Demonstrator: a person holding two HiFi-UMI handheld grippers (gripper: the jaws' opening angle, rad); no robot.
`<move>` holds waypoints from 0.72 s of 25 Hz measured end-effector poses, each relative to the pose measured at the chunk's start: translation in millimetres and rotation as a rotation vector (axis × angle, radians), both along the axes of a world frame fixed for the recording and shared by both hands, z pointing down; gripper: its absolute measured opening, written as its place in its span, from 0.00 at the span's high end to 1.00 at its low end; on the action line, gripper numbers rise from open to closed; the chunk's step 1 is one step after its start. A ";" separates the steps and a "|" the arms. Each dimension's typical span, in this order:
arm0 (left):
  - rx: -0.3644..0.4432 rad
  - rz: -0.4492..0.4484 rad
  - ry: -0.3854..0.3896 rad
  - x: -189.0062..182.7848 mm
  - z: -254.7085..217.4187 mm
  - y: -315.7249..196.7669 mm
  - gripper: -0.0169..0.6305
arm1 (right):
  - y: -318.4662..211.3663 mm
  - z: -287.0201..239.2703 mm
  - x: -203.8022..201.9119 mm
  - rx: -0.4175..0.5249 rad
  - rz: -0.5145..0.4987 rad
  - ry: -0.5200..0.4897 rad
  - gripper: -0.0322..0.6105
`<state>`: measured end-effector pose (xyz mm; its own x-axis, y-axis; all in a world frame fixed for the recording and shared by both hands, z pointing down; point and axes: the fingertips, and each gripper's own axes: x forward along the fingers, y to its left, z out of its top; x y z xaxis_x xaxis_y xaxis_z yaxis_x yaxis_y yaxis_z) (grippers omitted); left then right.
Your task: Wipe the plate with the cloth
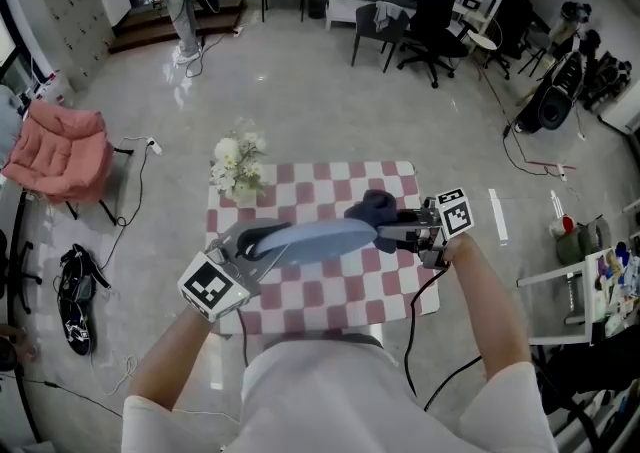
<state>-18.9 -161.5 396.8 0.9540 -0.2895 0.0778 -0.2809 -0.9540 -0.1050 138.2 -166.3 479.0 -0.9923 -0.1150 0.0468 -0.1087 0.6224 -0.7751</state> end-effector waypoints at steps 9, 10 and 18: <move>-0.168 -0.058 0.105 -19.0 10.0 -20.0 0.92 | 12.0 10.6 -0.4 -0.007 0.026 -0.025 0.77; -0.183 -0.064 0.117 -20.8 10.6 -21.8 0.92 | 12.8 12.5 -1.0 -0.008 0.028 -0.027 0.77; -0.286 -0.117 0.192 -35.7 14.2 -33.7 0.92 | 23.2 27.5 -13.7 -0.023 0.032 -0.018 0.77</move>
<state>-54.6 -195.2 411.1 0.9210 -0.3895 -0.0056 -0.3782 -0.8975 0.2270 124.6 -143.1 506.5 -0.9888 -0.1460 0.0317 -0.1141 0.6007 -0.7913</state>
